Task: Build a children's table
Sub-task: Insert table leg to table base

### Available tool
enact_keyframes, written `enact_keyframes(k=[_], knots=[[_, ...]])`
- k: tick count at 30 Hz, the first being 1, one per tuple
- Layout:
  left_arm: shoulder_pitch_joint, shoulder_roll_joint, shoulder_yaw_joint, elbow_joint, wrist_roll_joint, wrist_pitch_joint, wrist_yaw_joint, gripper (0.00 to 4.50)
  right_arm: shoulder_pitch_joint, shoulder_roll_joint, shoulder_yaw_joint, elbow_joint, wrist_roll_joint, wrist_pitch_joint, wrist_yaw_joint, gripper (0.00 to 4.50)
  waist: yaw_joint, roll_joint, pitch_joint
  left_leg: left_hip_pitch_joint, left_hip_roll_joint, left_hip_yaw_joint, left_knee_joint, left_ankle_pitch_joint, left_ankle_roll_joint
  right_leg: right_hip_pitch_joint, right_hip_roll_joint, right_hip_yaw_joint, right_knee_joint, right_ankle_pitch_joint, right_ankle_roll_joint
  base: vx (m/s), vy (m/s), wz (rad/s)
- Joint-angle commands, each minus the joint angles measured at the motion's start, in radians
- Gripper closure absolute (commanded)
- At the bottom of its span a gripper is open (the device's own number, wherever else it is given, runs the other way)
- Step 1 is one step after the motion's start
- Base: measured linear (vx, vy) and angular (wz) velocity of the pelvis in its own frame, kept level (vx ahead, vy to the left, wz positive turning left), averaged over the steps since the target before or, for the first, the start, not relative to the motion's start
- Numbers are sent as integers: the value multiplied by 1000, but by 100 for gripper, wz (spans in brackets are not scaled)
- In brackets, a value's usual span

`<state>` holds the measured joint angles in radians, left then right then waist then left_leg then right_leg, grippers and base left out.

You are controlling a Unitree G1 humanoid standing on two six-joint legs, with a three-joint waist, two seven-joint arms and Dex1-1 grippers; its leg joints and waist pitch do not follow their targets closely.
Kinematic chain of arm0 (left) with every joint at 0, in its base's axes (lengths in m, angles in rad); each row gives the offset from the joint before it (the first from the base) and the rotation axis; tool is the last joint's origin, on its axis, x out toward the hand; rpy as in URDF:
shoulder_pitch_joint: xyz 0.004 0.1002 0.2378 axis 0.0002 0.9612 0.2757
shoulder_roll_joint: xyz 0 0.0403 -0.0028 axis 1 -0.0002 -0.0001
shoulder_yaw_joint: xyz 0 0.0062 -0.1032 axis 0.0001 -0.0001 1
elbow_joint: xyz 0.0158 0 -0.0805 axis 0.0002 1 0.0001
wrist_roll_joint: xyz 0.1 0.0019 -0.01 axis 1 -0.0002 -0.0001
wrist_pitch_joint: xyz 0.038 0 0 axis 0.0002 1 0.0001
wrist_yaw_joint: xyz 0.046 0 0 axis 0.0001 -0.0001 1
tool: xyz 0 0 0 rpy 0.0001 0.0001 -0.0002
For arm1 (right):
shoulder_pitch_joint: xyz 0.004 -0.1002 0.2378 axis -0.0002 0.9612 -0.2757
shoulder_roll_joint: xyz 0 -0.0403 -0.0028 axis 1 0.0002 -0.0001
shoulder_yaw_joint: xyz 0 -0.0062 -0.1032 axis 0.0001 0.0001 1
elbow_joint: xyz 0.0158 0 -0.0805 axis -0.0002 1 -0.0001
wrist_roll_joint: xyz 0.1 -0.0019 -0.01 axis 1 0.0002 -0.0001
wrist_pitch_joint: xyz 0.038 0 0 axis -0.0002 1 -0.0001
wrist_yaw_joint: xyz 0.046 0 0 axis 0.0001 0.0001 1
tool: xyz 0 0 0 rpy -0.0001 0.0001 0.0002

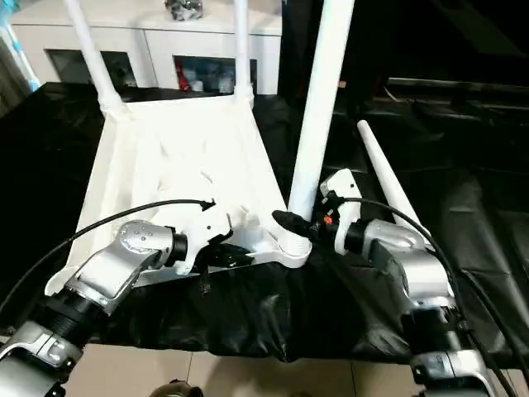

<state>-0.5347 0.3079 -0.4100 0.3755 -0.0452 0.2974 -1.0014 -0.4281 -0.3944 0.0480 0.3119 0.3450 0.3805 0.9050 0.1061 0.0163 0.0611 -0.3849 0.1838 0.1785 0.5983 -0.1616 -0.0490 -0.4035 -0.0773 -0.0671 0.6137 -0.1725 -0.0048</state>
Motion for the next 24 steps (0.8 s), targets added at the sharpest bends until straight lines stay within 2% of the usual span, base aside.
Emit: enact_keyframes(k=[1, 4, 8, 9, 13, 21, 22, 24], knots=[[-6, -12, 33, -32, -52, -30, -32, 450, 10, 6, -7, 58, -4, 7, -5, 261, 3, -21, -73, 17, 41, -14, -67, -231, 28, 45, -73, 42, -86, -339, -176, 0, 0, 0], [-7, -14, 35, -28, -49, -29, -29, 450, 12, 10, -20, 70, 5, 6, -11, 261, 3, -21, -74, 18, 42, -14, -68, -228, 29, 45, -73, 42, -85, -329, -178, 0, 0, 0], [-6, -16, 40, -29, -47, -23, -23, 450, 37, 23, -73, 94, 41, 6, -27, 261, 2, -21, -74, 18, 42, -14, -68, -233, 29, 46, -73, 41, -85, -328, -183, 0, 0, 0], [-7, -16, 41, -27, -45, -23, -22, 450, 46, 27, -83, 97, 48, -3, -26, 261, 3, -17, -74, 18, 41, -14, -68, -232, 28, 45, -73, 41, -85, -326, -182, 0, 0, 0], [-12, -17, 44, -20, -40, -24, -16, 450, 85, 42, -102, 94, 64, -32, -26, 261, 6, -16, -75, 17, 42, -15, -69, -237, 27, 45, -74, 42, -86, -322, -181, 0, 0, 0], [-27, -22, 53, -2, -35, -27, -1, 450, 153, 79, -135, 85, 75, -114, -47, 262, 7, -16, -72, 19, 42, -16, -73, -266, 23, 44, -74, 41, -92, -363, -172, 0, 0, 0], [-28, -22, 54, 0, -35, -27, 0, 450, 163, 84, -139, 78, 78, -124, -54, 262, 9, -11, -73, 21, 43, -16, -72, -271, 21, 41, -76, 42, -93, -367, -171, 0, 0, 0], [-29, -23, 56, 2, -34, -28, 3, 450, 175, 87, -139, 69, 76, -139, -59, 262, 7, -14, -73, 19, 43, -17, -74, -274, 21, 43, -74, 41, -92, -366, -169, 0, 0, 0]])
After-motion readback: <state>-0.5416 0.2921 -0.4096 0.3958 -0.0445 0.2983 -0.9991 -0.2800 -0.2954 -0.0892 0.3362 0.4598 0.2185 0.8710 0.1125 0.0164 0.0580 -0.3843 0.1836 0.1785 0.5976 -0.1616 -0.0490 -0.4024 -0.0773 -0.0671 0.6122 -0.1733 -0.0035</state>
